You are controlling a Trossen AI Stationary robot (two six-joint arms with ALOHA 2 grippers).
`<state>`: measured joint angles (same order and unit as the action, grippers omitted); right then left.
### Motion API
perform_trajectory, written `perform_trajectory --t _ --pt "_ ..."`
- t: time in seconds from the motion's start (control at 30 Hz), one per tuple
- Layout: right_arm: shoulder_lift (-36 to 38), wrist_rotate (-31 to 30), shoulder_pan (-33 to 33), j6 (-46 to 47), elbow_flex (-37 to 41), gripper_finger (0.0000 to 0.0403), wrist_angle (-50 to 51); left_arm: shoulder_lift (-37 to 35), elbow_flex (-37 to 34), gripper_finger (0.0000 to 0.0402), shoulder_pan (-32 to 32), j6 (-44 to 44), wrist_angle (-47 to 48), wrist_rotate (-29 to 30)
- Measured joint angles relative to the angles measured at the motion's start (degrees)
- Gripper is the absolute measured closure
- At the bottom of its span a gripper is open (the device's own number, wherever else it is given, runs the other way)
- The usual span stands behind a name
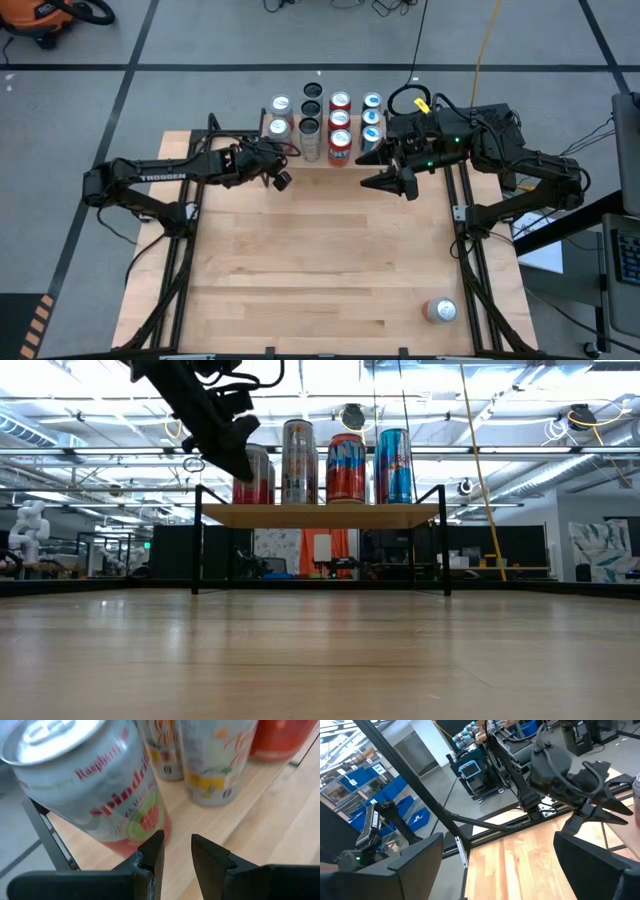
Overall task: Place canned beverage on shelf
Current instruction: Put the top pink and white soda can aligned with the other pink and white soda can on the shelf
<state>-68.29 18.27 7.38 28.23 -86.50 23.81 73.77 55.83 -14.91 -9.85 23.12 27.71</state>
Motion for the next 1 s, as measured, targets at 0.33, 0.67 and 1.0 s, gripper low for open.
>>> perform_trajectory --t 0.33,0.67,1.0 --pt "0.0 -3.51 0.02 1.14 0.0 0.0046 0.02 0.11 0.0 0.0302 -2.44 5.75 -1.77 0.25" --pt "0.0 -6.53 0.02 1.11 0.0 0.0046 0.02 0.11 0.0 0.0302 -4.66 6.3 -1.72 -0.27" --pt "0.0 -6.54 0.02 1.36 0.0 0.0046 0.02 -0.72 0.09 0.0302 -3.18 4.82 -1.64 -3.9"
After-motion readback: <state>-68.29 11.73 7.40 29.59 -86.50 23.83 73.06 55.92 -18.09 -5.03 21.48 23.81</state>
